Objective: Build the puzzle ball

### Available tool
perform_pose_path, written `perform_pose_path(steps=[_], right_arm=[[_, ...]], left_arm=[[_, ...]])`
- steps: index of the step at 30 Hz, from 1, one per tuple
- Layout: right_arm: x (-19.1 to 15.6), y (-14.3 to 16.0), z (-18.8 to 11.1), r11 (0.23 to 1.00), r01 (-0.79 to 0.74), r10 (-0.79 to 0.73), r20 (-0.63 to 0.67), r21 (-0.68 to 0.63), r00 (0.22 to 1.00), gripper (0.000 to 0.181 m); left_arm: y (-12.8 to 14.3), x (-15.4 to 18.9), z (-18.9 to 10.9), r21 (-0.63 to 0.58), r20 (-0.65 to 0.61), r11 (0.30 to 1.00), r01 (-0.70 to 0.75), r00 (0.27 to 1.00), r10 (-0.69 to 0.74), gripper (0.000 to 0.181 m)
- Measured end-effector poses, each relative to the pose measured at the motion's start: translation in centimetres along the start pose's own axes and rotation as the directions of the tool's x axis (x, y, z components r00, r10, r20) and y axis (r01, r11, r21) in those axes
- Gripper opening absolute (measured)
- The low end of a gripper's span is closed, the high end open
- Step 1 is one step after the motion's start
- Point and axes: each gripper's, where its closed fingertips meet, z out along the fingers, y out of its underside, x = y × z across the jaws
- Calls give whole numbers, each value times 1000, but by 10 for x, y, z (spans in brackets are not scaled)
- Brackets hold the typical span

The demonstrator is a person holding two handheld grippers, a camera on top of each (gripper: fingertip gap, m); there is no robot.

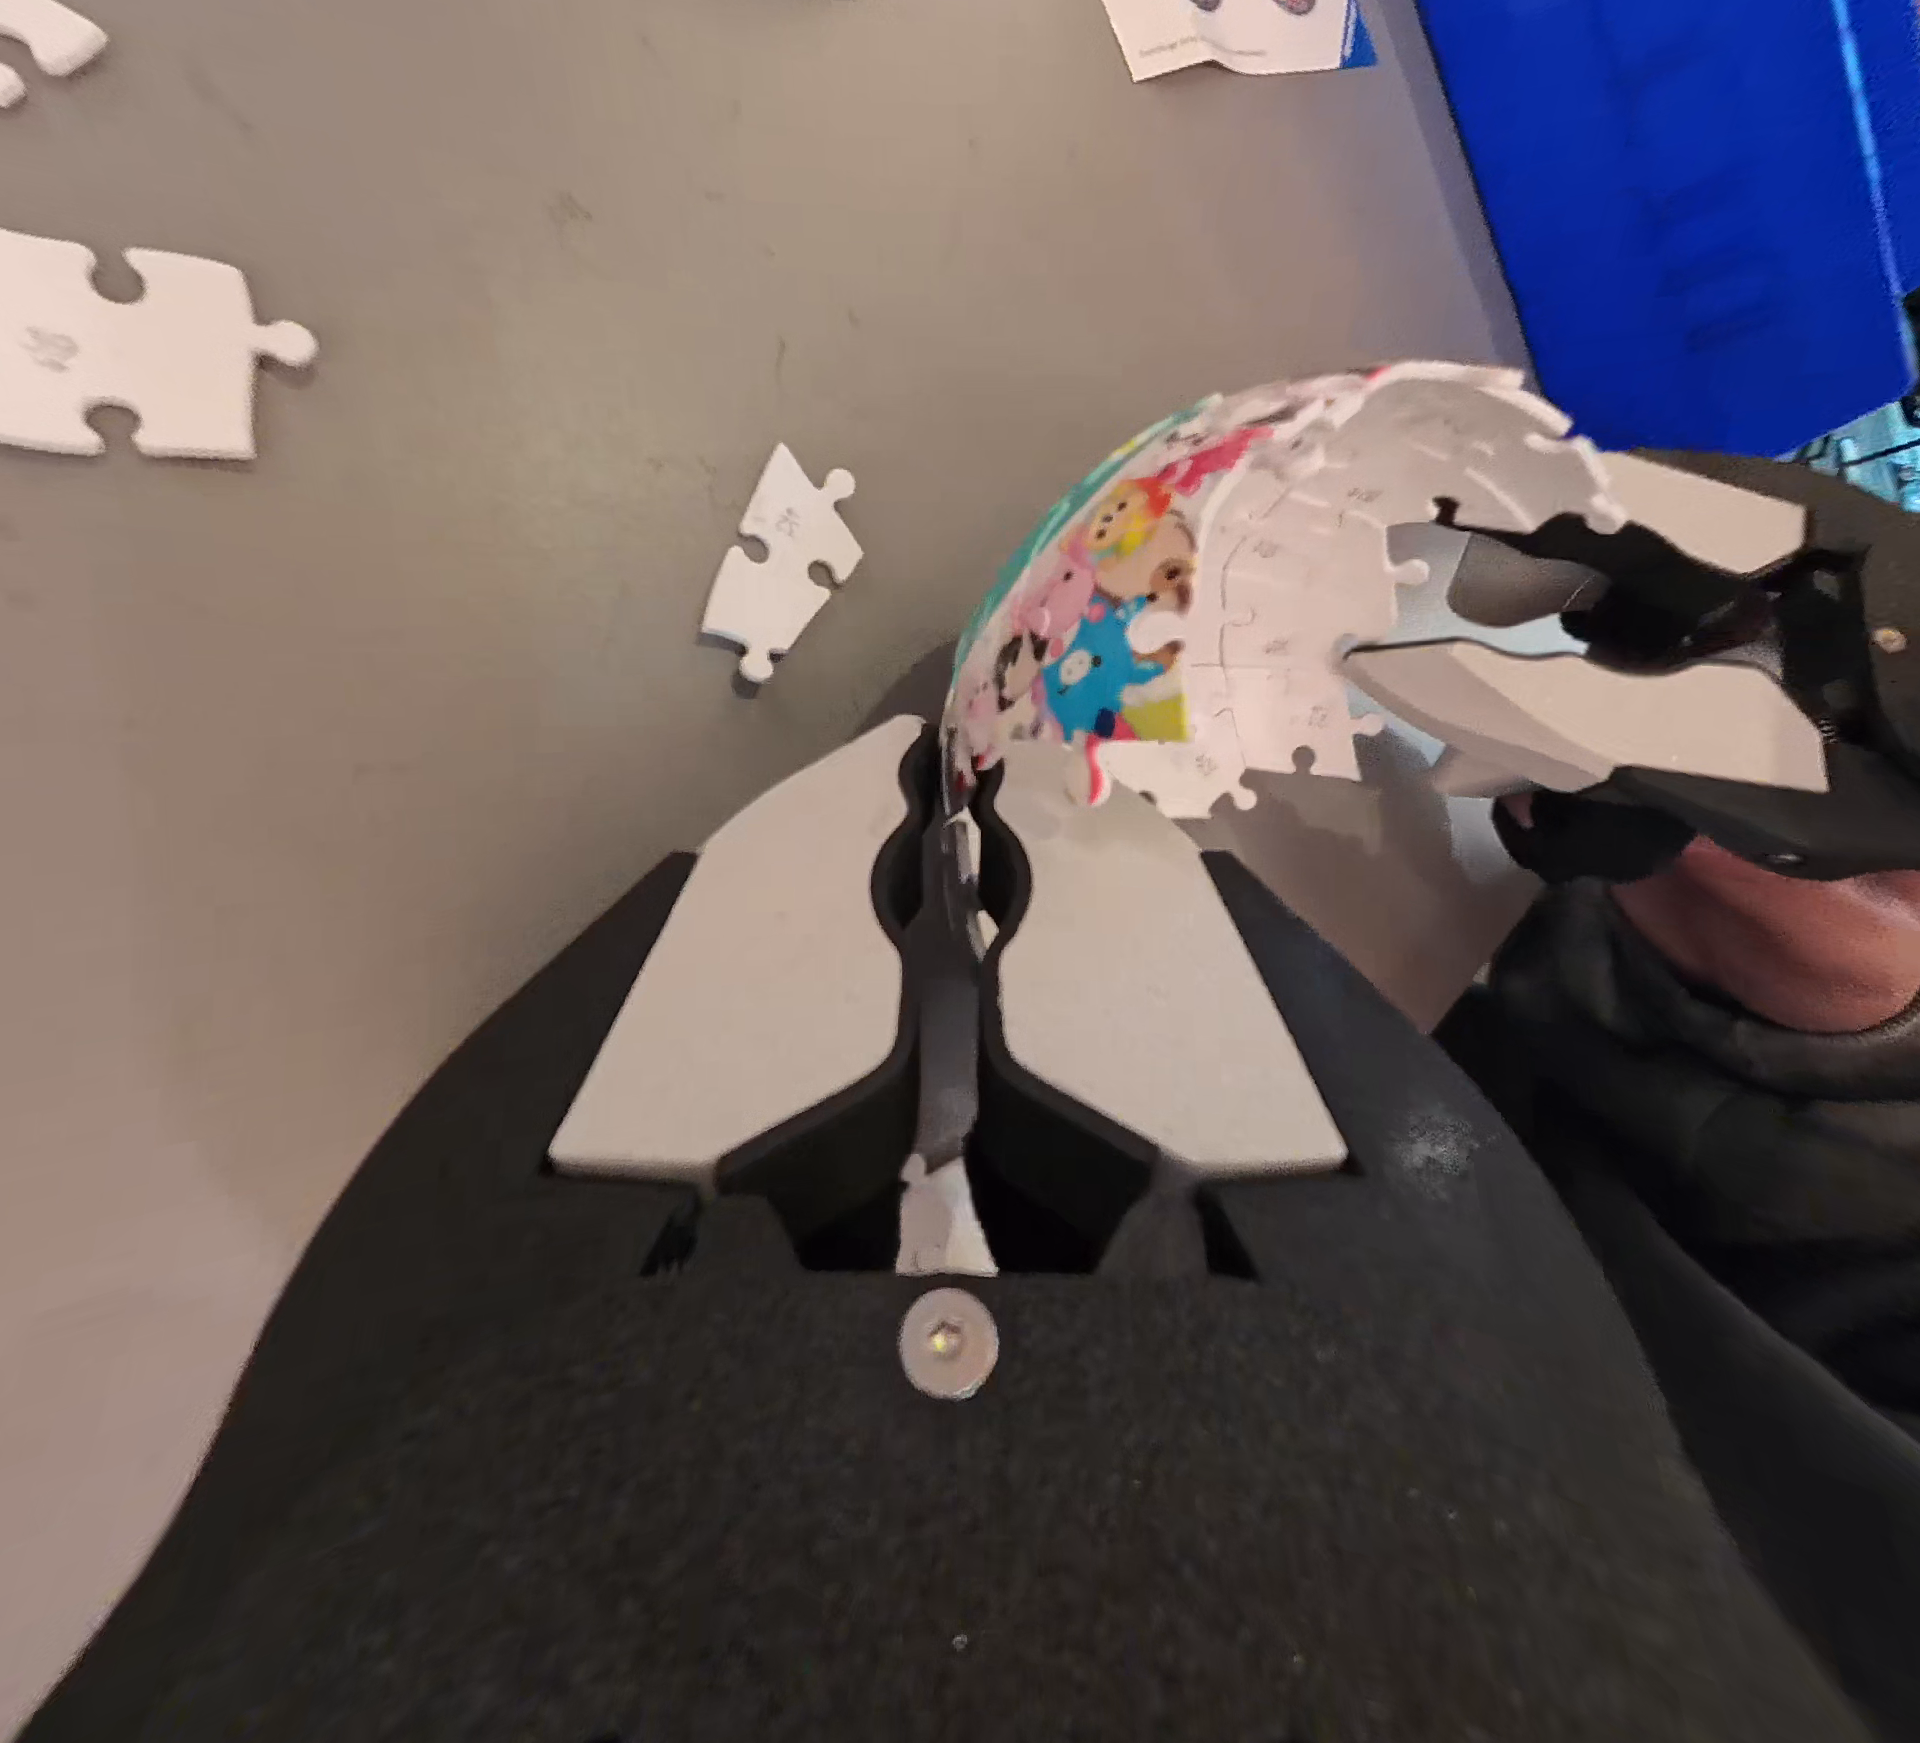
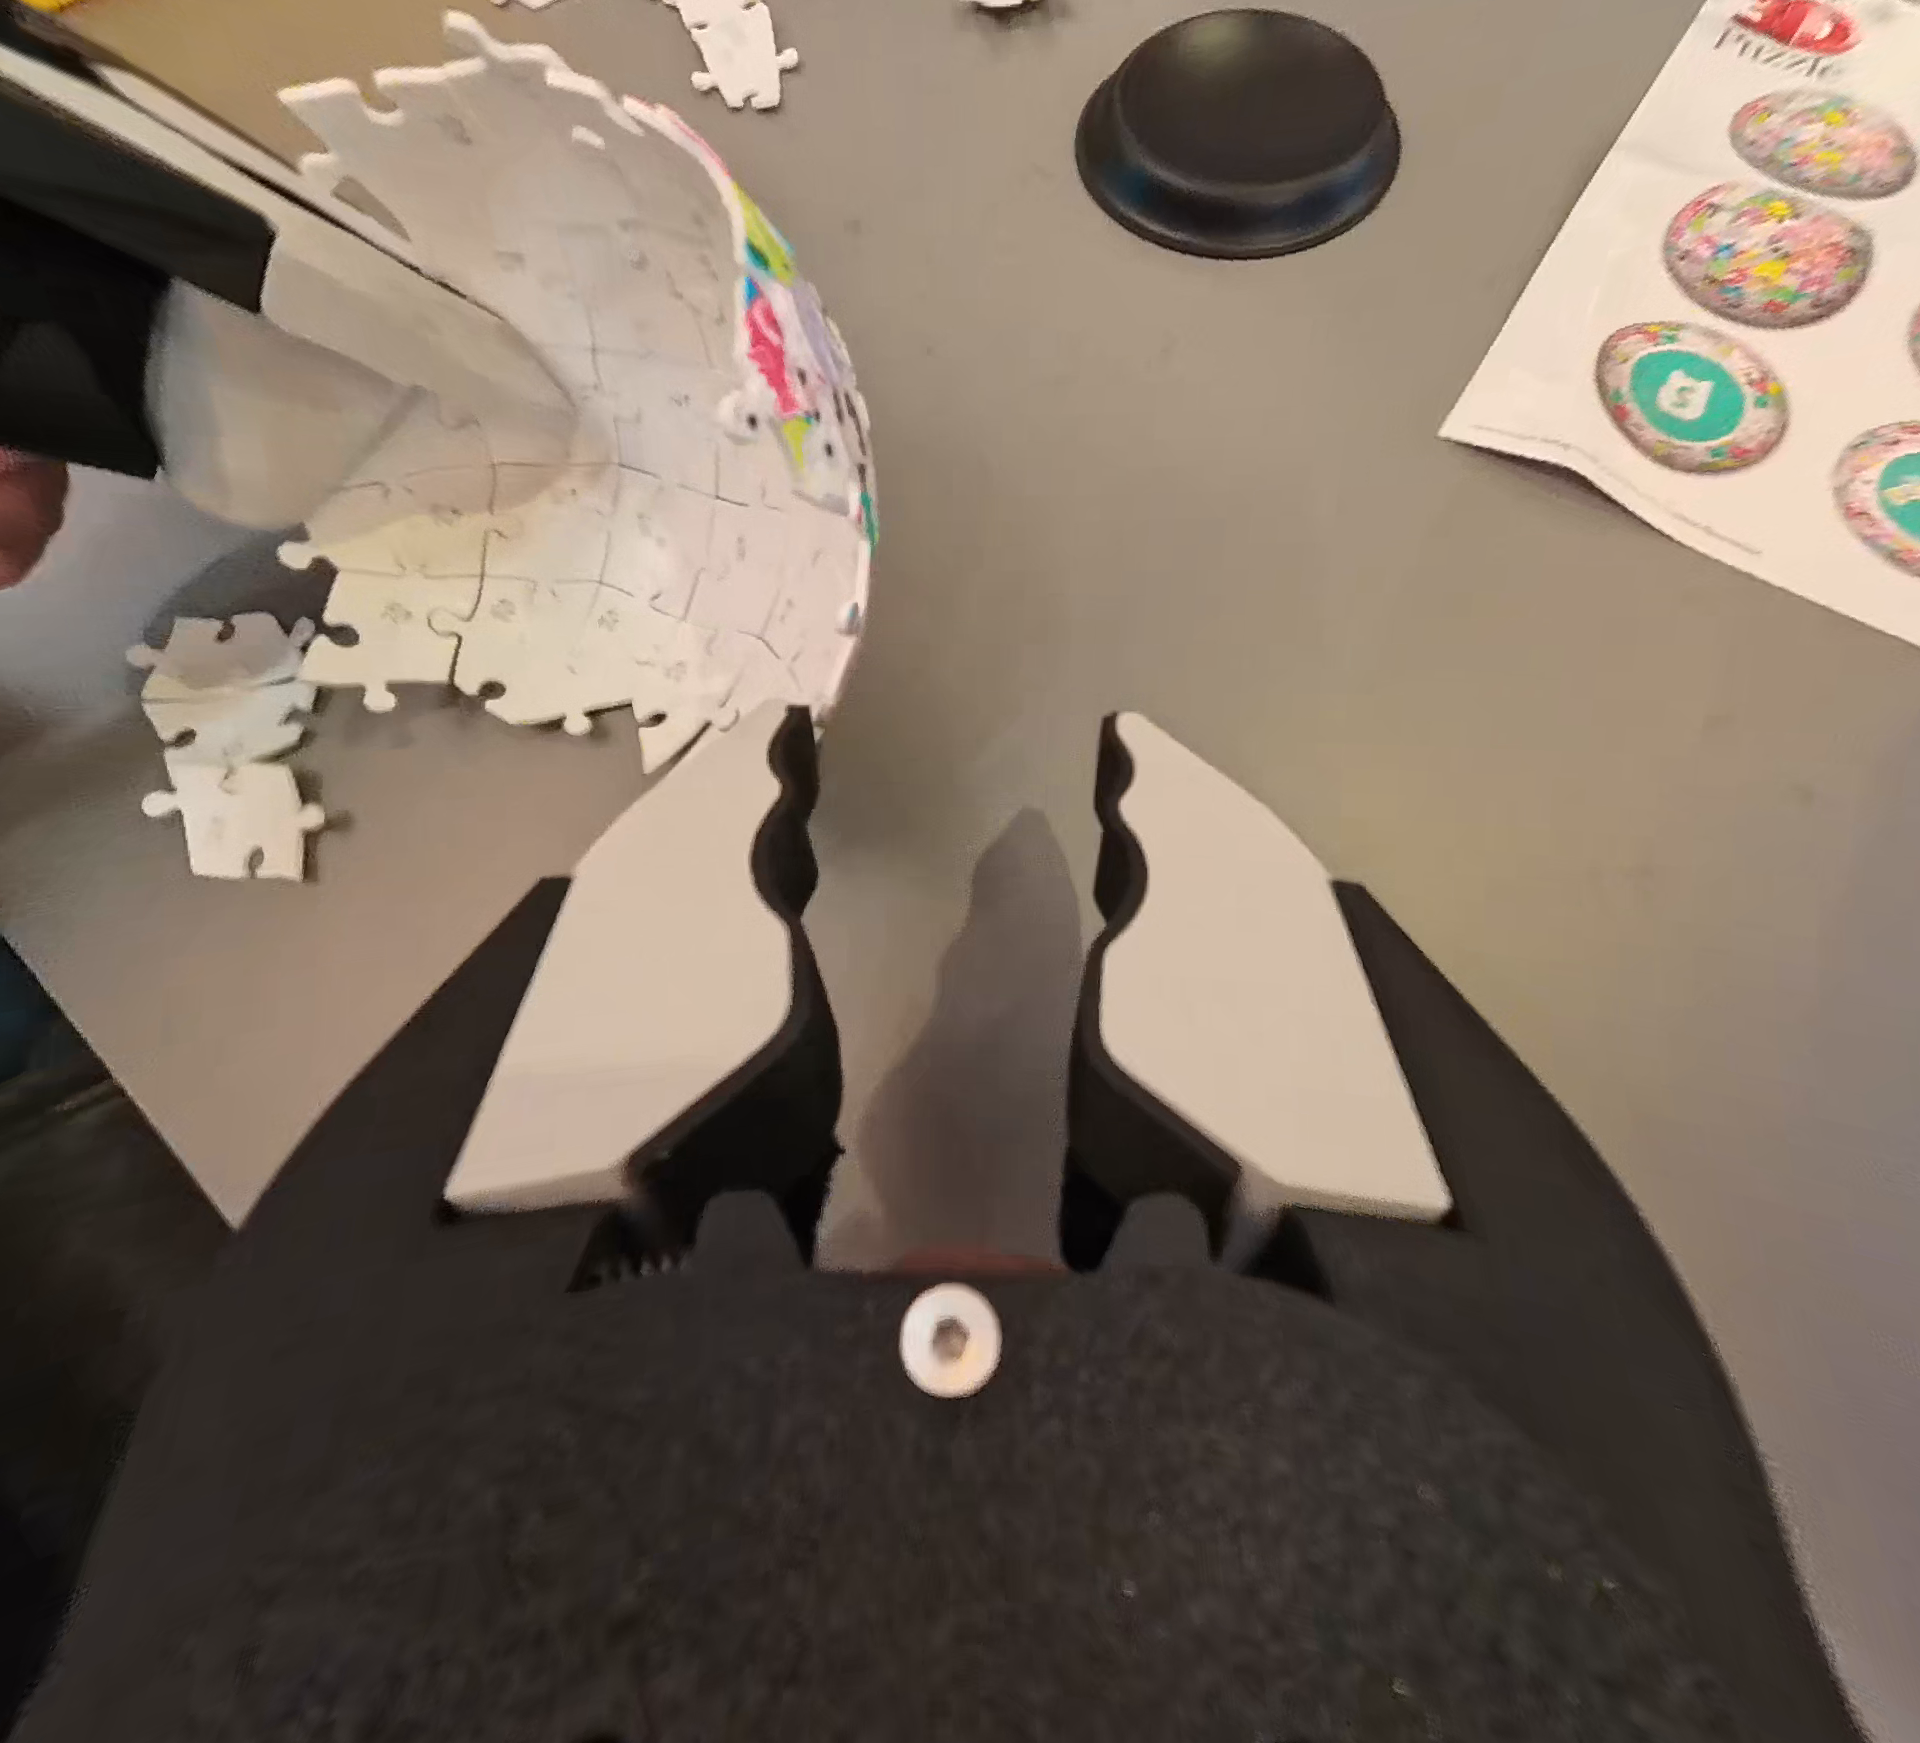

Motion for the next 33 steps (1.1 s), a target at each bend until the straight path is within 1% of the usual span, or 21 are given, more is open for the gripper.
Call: perform_pose_path(steps=[1, 3, 5, 8, 11, 13, 16, 20, 22, 24, 26, 28, 29, 32, 33], right_arm=[[1, 2, -3, 1000, 9, -9, -2, 11, 1000, 51], [3, 2, -10, 999, 22, -22, -9, 28, 1000, 46], [4, -7, -17, 997, 32, -31, -13, 75, 999, 47], [-2, -14, -22, 993, 11, -17, 45, 114, 999, 47], [-9, -4, -18, 997, -42, 33, 123, 71, 992, 43], [-19, 2, -14, 995, -89, 81, 200, 31, 976, 40], [-33, 8, -9, 989, -148, 149, 291, -26, 945, 29], [-37, 15, -4, 980, -181, 198, 304, -84, 932, 27], [-34, 12, -8, 979, -194, 205, 312, -66, 928, 27], [-28, 10, -12, 980, -194, 197, 300, -43, 933, 25], [-23, 9, -17, 984, -177, 175, 289, -21, 941, 17], [-19, 3, -22, 988, -155, 144, 247, 23, 958, 9], [-19, -1, -24, 991, -120, 106, 224, 52, 969, 0], [-41, -7, -21, 993, 62, -79, 177, 100, 981, 0], [-47, -5, -14, 986, 142, -153, 127, 92, 980, 0]], left_arm=[[1, 2, 1, 1, -11, 1000, 5, 1000, -5, 5], [2, 0, 0, 4, 9, 1000, -2, 1000, 2, 4], [2, -1, -1, 6, 22, 1000, -22, 1000, 21, 3], [-1, -3, -5, 27, 32, 999, -24, 999, 23, 4], [-2, -5, -6, 45, 20, 999, -6, 1000, 5, 4], [-3, -6, -6, 51, 14, 999, 2, 1000, -2, 5], [-4, -6, -7, 64, 23, 998, -8, 1000, 7, 5], [-4, -3, -7, 75, 37, 997, -27, 999, 25, 5], [-6, 0, -8, 91, 50, 994, -55, 997, 50, 3], [-12, 3, -10, 118, 94, 985, -128, 989, 117, 2], [-19, 5, -13, 137, 167, 962, -235, 963, 211, 2], [-23, 5, -16, 137, 244, 936, -323, 927, 284, 2], [-24, 4, -17, 130, 273, 928, -349, 912, 305, 2], [-24, 3, -15, 110, 318, 914, -392, 885, 341, 2], [-24, 3, -15, 105, 330, 910, -402, 877, 350, 2]])
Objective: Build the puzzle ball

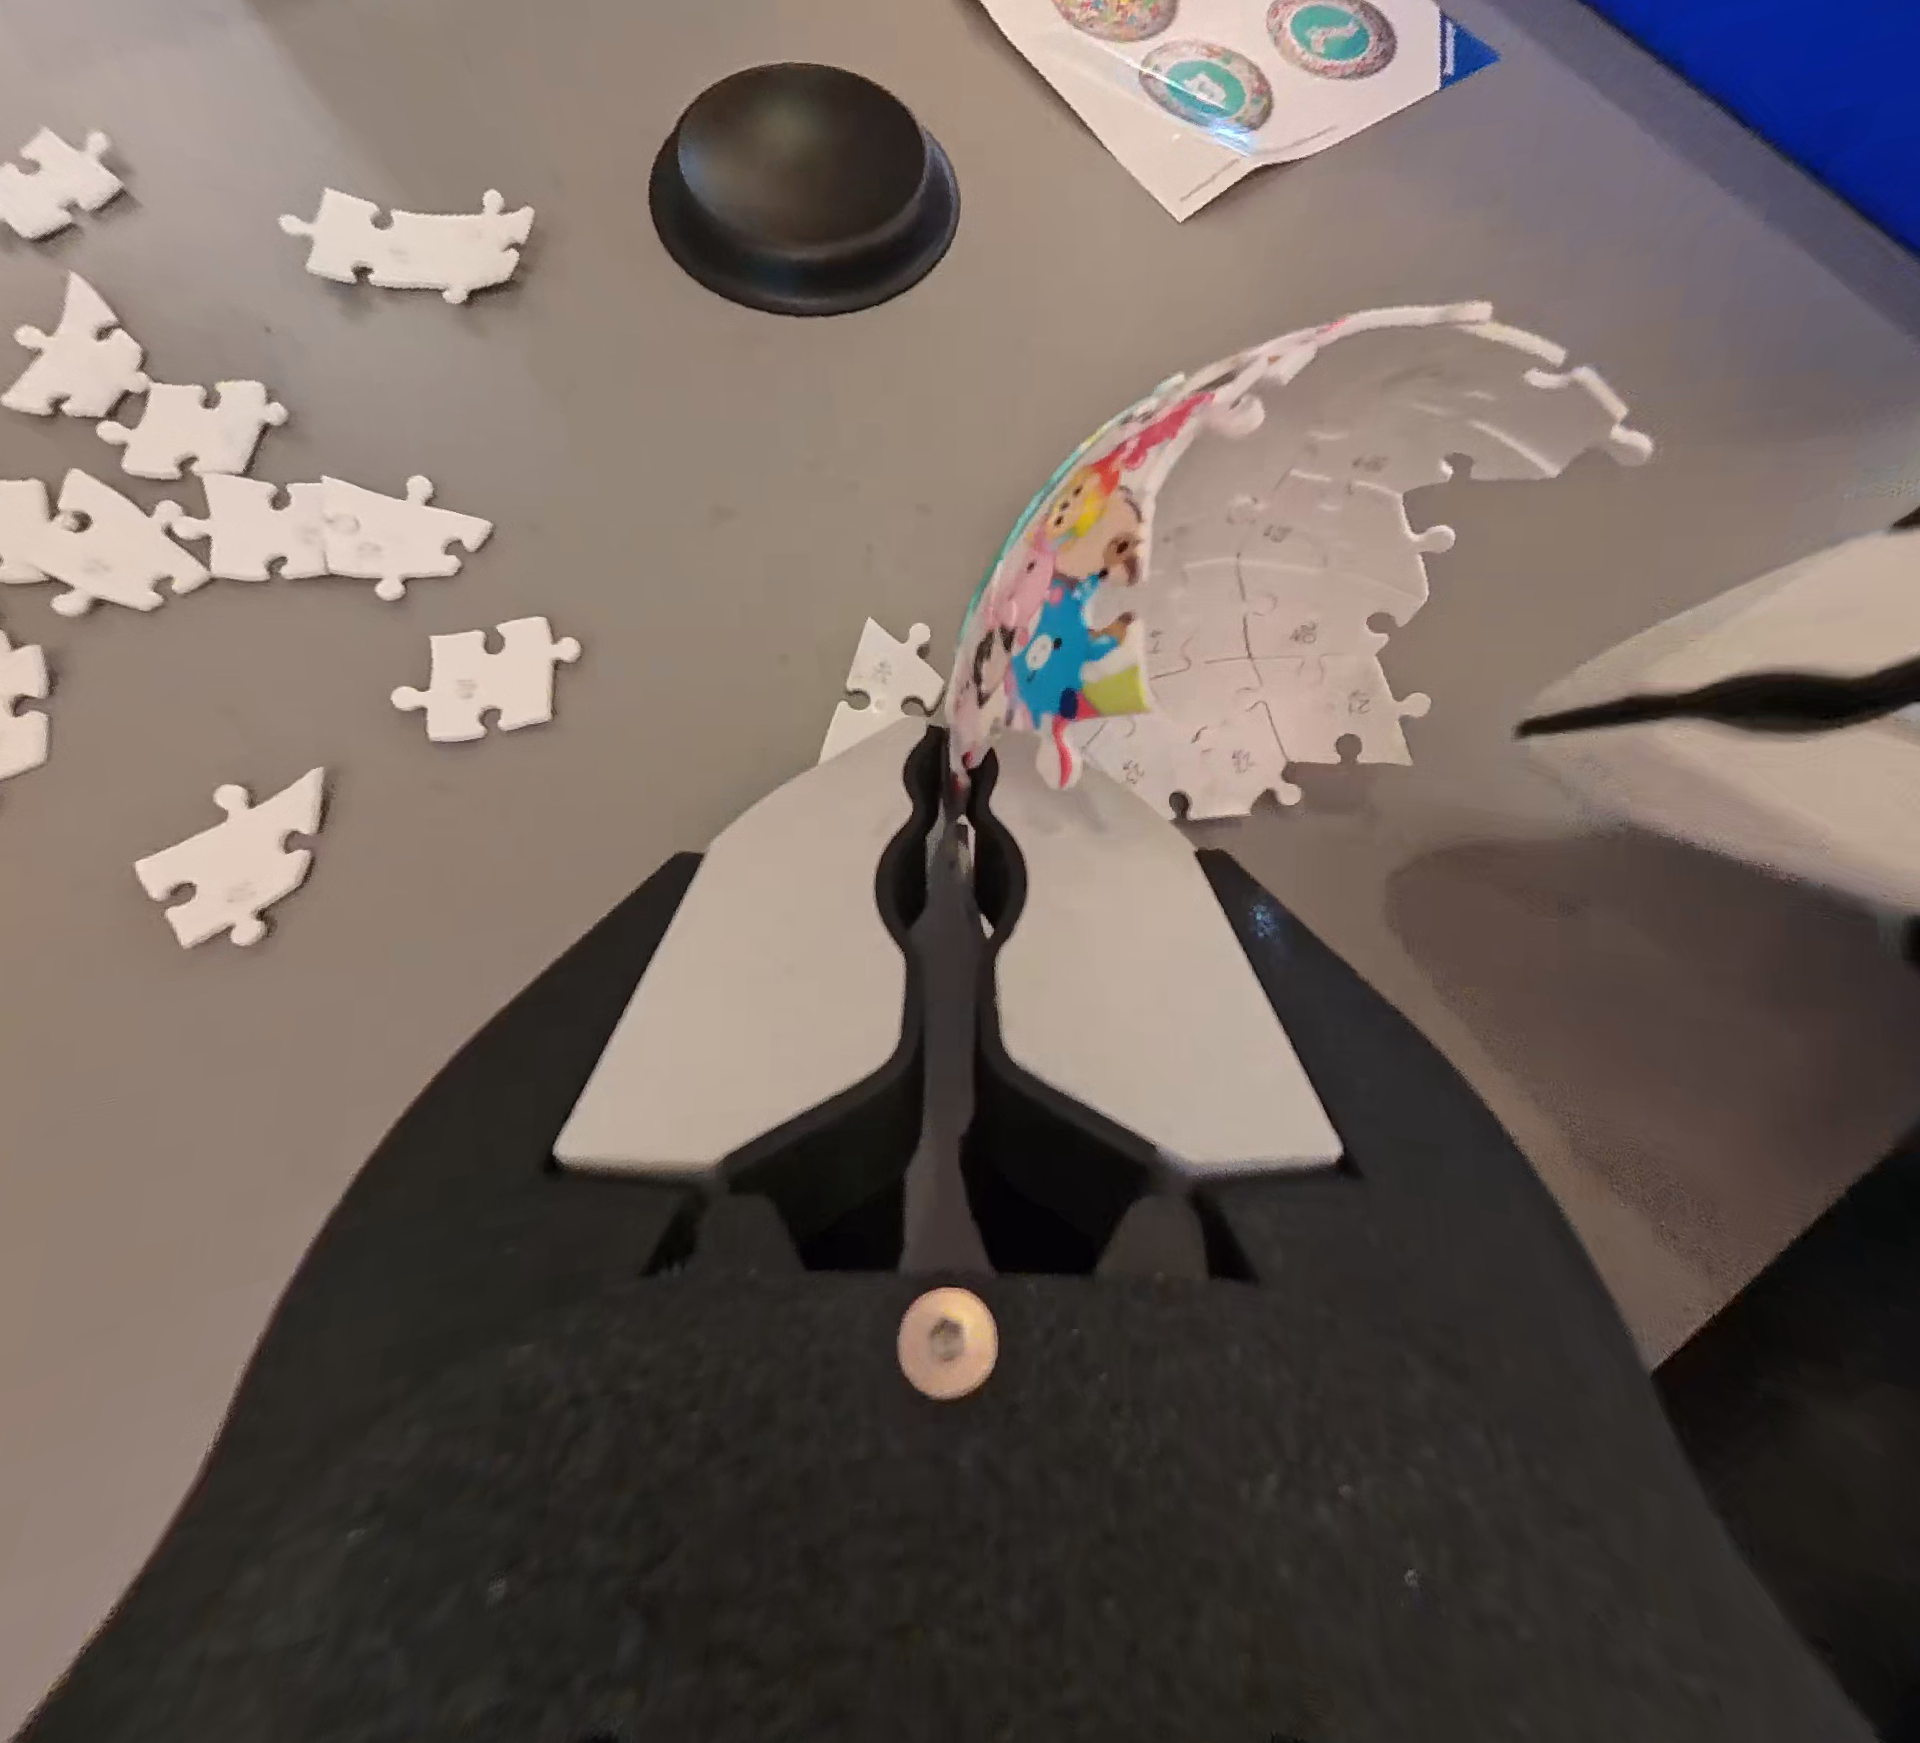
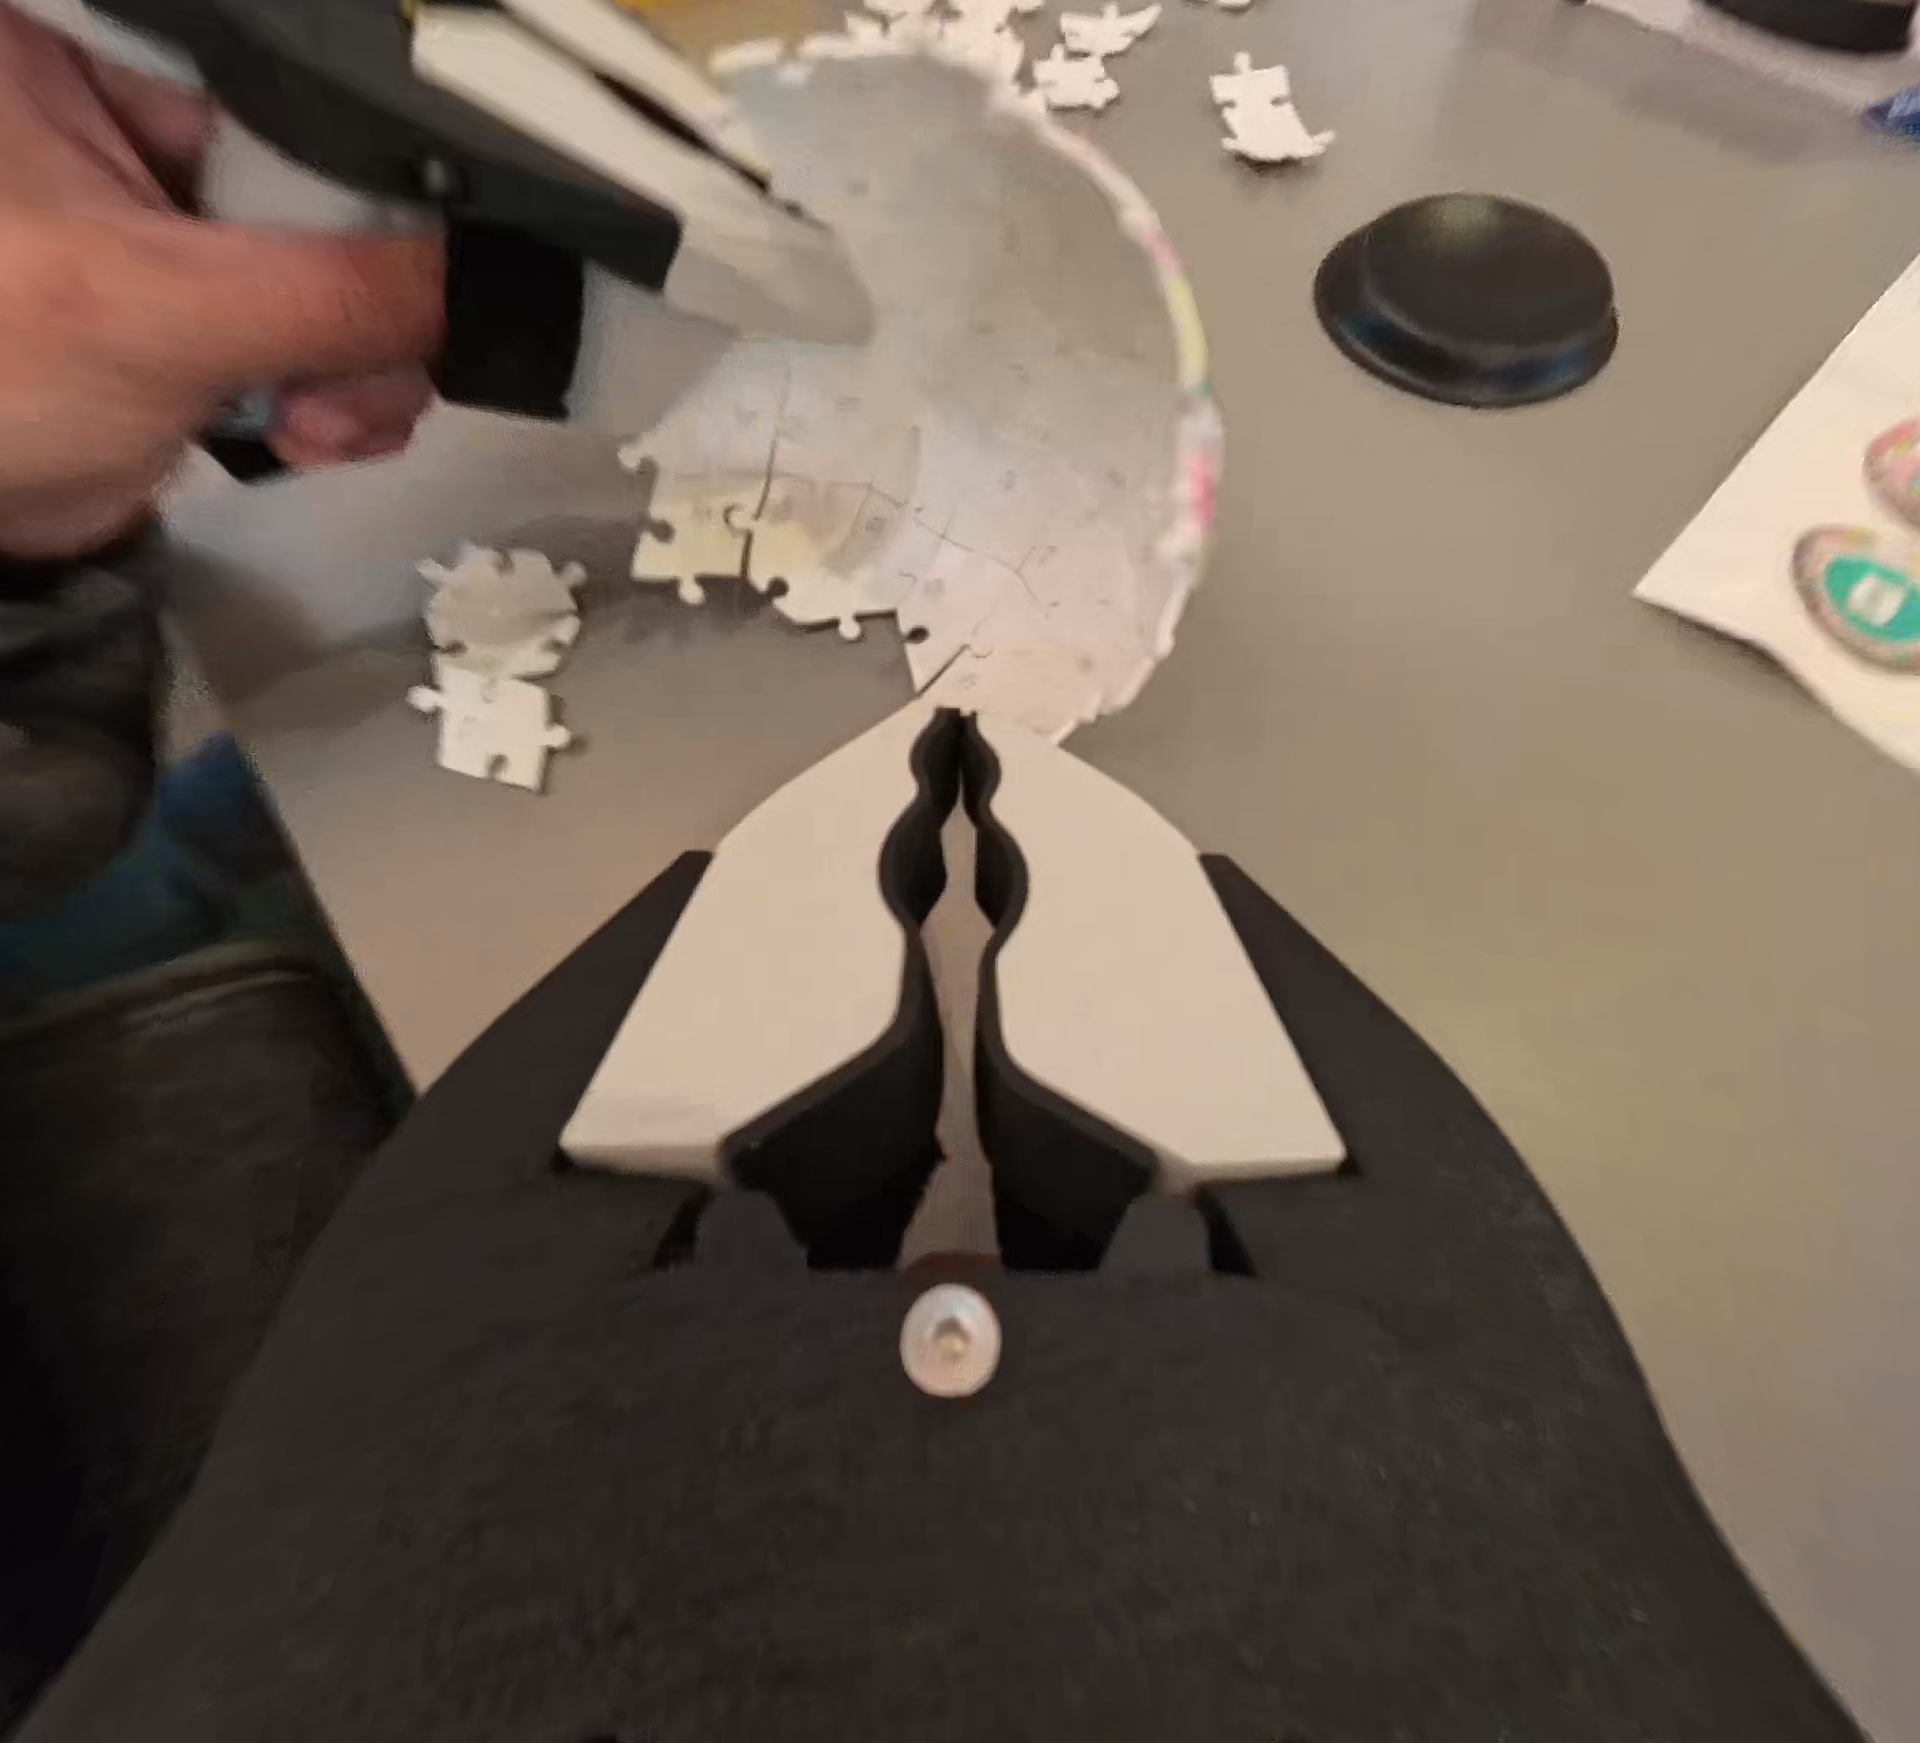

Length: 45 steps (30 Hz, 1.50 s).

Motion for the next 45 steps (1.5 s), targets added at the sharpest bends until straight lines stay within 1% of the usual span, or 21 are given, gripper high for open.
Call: perform_pose_path(steps=[3, 5, 7, 10, 14, 17, 22, 26, 27, 28, 31, 33, 34, 36, 38, 41, 45], right_arm=[[-9, 7, 24, 977, 193, -203, -114, -89, 973, 0], [-6, 4, 34, 942, 309, -330, -179, -134, 927, 0], [-5, 3, 43, 920, 353, -382, -192, -170, 904, 0], [-9, 9, 52, 927, 319, -352, -161, -196, 922, 0], [-4, 11, 55, 917, 314, -366, -205, -245, 908, 0], [-4, 18, 58, 916, 295, -350, -187, -271, 918, 0], [-3, 19, 59, 914, 294, -353, -189, -282, 916, 0], [-2, 19, 58, 924, 265, -321, -180, -276, 930, 0], [-1, 16, 55, 927, 263, -319, -197, -266, 927, 0], [-1, 7, 48, 934, 276, -325, -220, -225, 920, 0], [3, -20, 14, 956, 286, -293, -249, -63, 923, 0], [12, -20, -6, 966, 259, -248, -242, 13, 938, 0], [20, -16, -13, 970, 241, -228, -246, 28, 942, 0], [35, -3, -19, 980, 199, -190, -244, 14, 951, 0], [43, 1, -18, 989, 150, -148, -219, -9, 964, 3], [35, 4, -11, 995, 103, -101, -141, 11, 985, 9], [22, 18, 2, 990, 126, -132, -98, -62, 986, 16]], left_arm=[[-1, 1, -1, 1, 21, 1000, -25, 999, 25, 2], [-1, 2, -2, 1, 31, 999, -38, 999, 38, 2], [-2, 2, -2, 1, 36, 999, -38, 999, 37, 2], [-1, 3, -2, 0, 33, 999, -34, 999, 34, 2], [-1, 5, -2, -4, 28, 999, -32, 999, 32, 2], [0, 6, -1, -6, 26, 1000, -31, 999, 31, 2], [0, 6, 0, -10, 36, 999, -39, 999, 39, 2], [0, 6, 1, -10, 37, 999, -37, 999, 37, 2], [0, 6, 2, -10, 35, 999, -33, 999, 34, 2], [0, 6, 2, -11, 34, 999, -32, 999, 33, 2], [0, 5, 1, -11, 30, 1000, -20, 999, 20, 2], [2, 3, 2, -26, 12, 1000, 8, 1000, -8, 2], [3, 3, 2, -34, -4, 999, 30, 1000, -30, 2], [5, 1, 4, -49, -39, 995, 82, 996, -84, 2], [7, -1, 5, -62, -63, 991, 123, 990, -127, 2], [10, -7, 5, -67, -75, 981, 181, 980, -186, 2], [15, -12, 7, -84, -114, 960, 268, 954, -276, 2]])
